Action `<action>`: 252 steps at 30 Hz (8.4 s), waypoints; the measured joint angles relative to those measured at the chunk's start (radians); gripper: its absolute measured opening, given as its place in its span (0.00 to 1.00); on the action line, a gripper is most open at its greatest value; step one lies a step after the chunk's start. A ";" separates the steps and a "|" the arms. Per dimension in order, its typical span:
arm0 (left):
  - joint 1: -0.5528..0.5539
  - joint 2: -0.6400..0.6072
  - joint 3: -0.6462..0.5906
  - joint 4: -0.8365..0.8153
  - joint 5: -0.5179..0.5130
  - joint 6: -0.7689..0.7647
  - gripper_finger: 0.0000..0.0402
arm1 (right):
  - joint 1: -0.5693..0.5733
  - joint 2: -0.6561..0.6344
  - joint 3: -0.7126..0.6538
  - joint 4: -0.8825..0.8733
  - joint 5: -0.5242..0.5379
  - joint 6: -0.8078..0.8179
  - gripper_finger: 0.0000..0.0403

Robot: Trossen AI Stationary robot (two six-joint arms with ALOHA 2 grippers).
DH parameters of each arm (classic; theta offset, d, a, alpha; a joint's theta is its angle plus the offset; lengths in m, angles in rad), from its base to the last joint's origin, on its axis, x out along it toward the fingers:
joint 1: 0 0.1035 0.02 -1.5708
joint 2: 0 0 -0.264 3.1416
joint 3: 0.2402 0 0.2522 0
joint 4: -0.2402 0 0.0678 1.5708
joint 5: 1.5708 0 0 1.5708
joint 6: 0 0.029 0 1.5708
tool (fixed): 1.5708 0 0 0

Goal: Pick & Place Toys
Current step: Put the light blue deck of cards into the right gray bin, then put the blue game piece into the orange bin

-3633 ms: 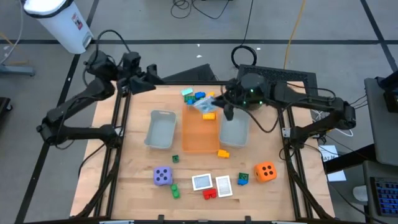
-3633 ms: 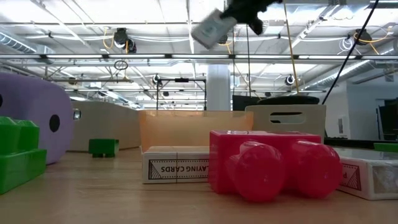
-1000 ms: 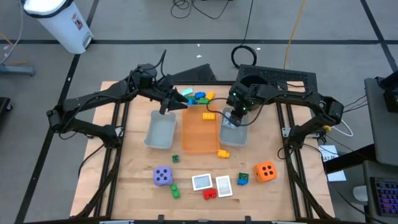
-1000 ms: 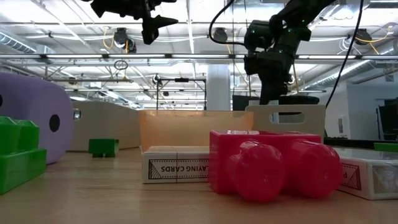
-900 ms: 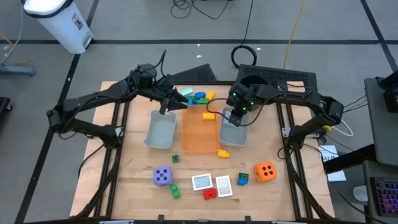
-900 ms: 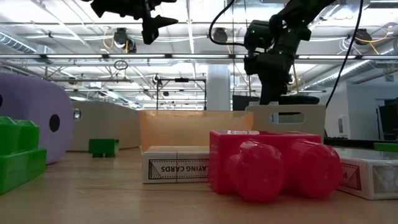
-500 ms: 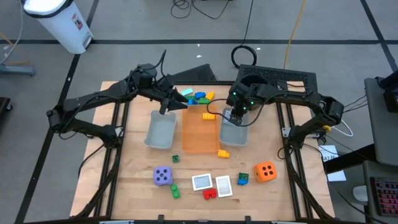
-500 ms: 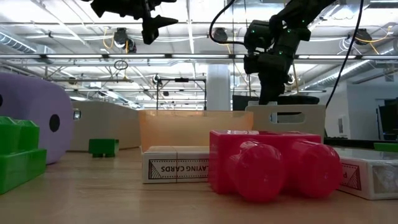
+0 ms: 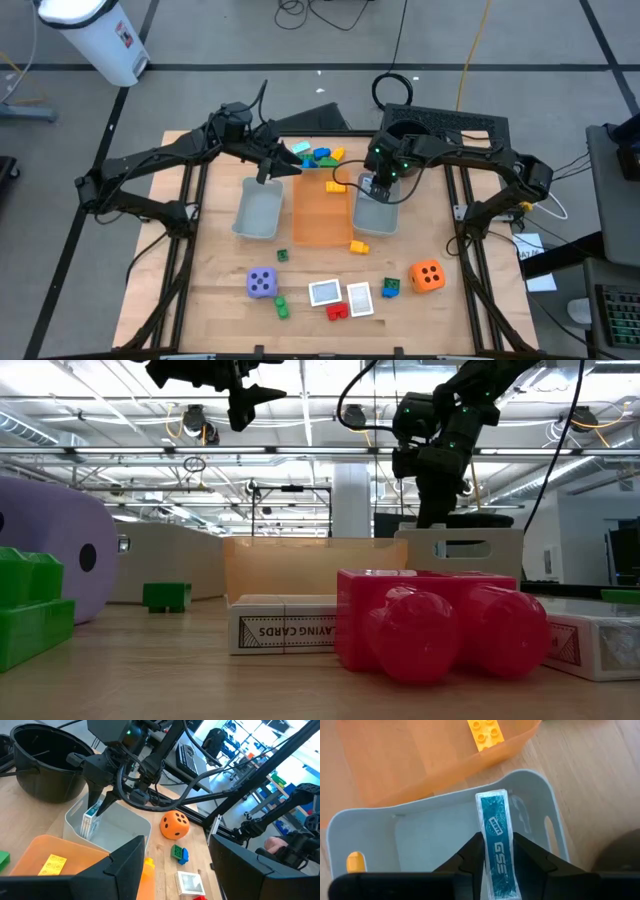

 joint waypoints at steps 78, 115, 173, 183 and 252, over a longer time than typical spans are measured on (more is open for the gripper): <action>-0.007 -0.180 0.001 -0.565 -0.036 0.190 0.57 | 0.031 -0.324 0.000 0.532 0.227 0.344 0.27; -0.669 -0.166 0.000 -0.631 -0.779 -0.338 0.57 | 0.597 -0.142 0.000 0.541 0.361 0.654 0.25; 0.106 0.704 0.622 -0.719 -0.606 0.101 0.57 | -0.253 -0.178 0.000 0.898 0.050 0.559 0.25; 0.045 0.783 0.621 -0.726 -0.691 -0.216 0.57 | -0.434 -0.239 0.000 0.806 -0.127 0.495 0.25; 0.078 0.872 0.620 -0.884 -0.618 -0.194 0.02 | -0.477 -0.240 0.000 0.746 -0.190 0.441 0.25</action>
